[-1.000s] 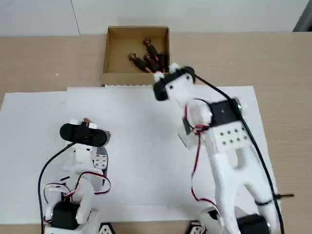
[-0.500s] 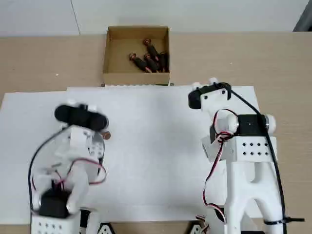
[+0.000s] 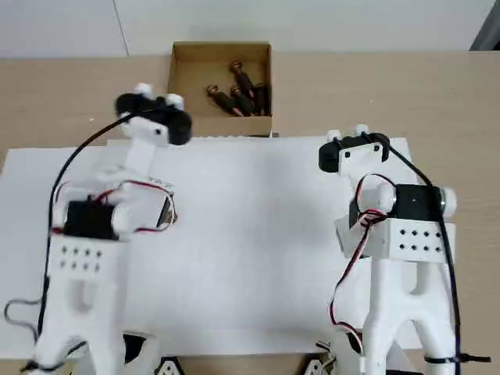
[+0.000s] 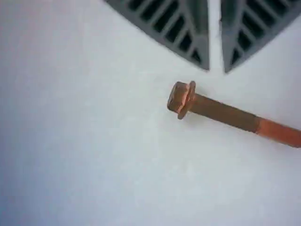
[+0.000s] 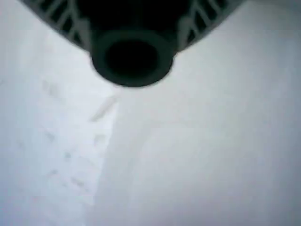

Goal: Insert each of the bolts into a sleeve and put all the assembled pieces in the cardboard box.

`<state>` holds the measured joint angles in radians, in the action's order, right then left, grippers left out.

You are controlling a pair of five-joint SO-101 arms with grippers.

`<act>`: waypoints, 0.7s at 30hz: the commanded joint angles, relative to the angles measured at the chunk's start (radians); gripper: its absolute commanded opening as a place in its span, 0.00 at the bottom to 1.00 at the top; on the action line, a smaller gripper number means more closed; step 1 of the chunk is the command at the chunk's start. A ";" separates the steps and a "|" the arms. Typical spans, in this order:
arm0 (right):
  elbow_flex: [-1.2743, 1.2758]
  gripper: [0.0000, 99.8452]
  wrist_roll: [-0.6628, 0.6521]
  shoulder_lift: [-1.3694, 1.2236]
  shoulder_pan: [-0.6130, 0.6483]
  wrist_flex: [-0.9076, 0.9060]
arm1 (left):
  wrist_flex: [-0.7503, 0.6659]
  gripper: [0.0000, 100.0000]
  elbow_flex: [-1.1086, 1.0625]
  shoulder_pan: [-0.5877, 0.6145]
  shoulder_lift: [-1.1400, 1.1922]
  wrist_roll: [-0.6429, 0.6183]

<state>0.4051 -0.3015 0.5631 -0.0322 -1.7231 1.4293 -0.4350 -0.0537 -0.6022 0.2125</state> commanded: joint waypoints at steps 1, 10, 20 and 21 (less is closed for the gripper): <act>-0.006 0.00 -0.002 0.030 -0.013 0.004 | 0.028 0.00 0.077 0.006 0.074 0.186; -0.006 0.00 -0.003 0.030 -0.015 0.016 | 0.040 0.00 0.085 0.006 0.184 0.617; -0.006 0.00 -0.006 0.030 -0.015 0.013 | 0.040 0.00 0.081 0.138 0.302 1.111; -0.006 0.00 -0.008 0.030 -0.015 0.013 | 0.040 0.00 0.081 0.149 0.321 1.166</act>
<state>0.4051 -0.3015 0.5631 -0.0399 -1.7139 1.4630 -0.3905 0.0644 -0.3092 1.2236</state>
